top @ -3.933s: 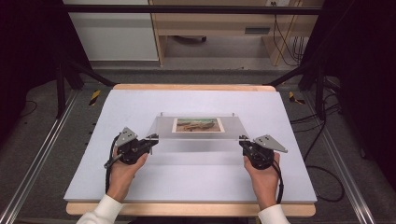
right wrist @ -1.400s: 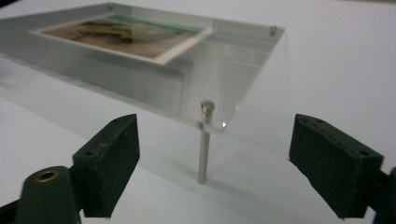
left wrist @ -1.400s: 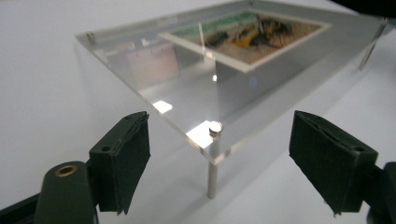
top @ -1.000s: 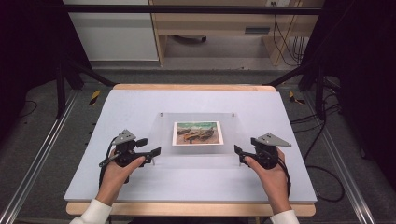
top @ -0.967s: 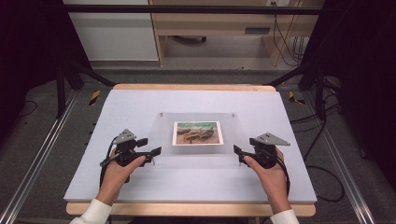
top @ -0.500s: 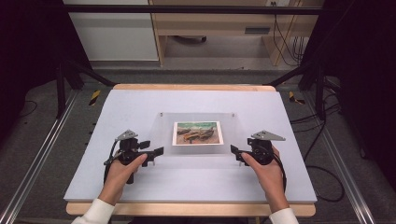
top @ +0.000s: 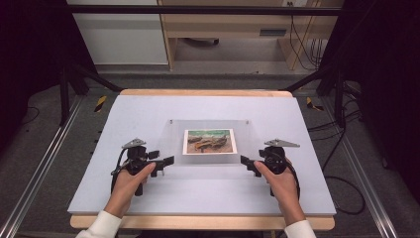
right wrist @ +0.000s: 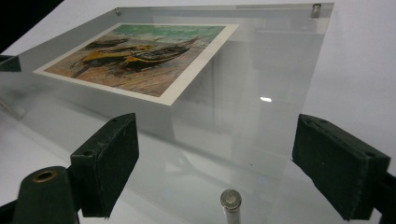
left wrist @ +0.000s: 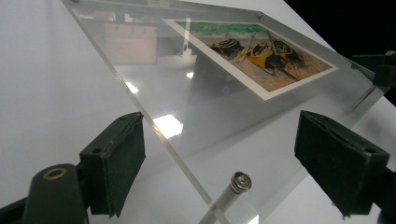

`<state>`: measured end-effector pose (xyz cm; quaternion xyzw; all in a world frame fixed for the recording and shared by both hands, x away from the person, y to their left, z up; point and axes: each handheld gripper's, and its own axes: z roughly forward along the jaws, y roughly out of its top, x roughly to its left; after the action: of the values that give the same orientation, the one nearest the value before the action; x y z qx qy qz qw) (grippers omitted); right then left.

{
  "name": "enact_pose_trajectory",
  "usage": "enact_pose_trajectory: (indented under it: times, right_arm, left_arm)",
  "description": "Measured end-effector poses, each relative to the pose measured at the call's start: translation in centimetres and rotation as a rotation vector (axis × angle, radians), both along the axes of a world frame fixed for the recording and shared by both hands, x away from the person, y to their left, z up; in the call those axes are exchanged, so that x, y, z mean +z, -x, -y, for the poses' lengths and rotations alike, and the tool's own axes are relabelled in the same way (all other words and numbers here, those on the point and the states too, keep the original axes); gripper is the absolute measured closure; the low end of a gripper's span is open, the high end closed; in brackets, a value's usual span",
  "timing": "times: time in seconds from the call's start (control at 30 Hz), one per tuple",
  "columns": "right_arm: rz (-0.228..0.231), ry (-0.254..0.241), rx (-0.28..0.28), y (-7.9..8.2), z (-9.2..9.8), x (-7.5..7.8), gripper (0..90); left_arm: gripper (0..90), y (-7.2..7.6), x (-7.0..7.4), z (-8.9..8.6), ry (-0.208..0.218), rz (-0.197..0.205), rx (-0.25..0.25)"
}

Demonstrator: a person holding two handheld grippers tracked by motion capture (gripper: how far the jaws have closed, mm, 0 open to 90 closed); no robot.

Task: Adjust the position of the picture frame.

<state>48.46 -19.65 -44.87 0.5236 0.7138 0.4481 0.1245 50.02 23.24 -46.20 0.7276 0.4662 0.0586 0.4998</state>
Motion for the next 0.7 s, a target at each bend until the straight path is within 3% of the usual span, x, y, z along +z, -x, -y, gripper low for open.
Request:
enact_pose_trajectory:
  times: [0.13, 0.2, 0.27, 0.5, 0.7]
  right_arm:
    - [-0.020, -0.029, -0.001, -0.16, 0.25, -0.21, 14.9]
    - [-0.036, -0.043, -0.005, -0.21, 0.31, -0.25, 14.9]
    - [-0.044, -0.054, -0.004, -0.23, 0.41, -0.30, 15.1]
    - [-0.060, -0.086, 0.005, -0.31, 0.80, -0.51, 15.4]
    - [-0.074, -0.095, 0.014, -0.22, 0.97, -0.47, 15.5]
  left_arm:
    - [15.9, -0.11, -0.32, 0.10, 0.048, -0.035, -0.026]
    - [16.4, 0.00, -0.14, 0.11, 0.008, 0.001, 0.025]
    - [20.9, 0.09, 0.14, 0.23, -0.024, 0.032, 0.038]
    - [20.6, -0.20, -0.33, -0.32, 0.046, -0.024, 0.011]
    - [19.4, -0.28, -0.48, 0.07, 0.059, -0.039, -0.006]
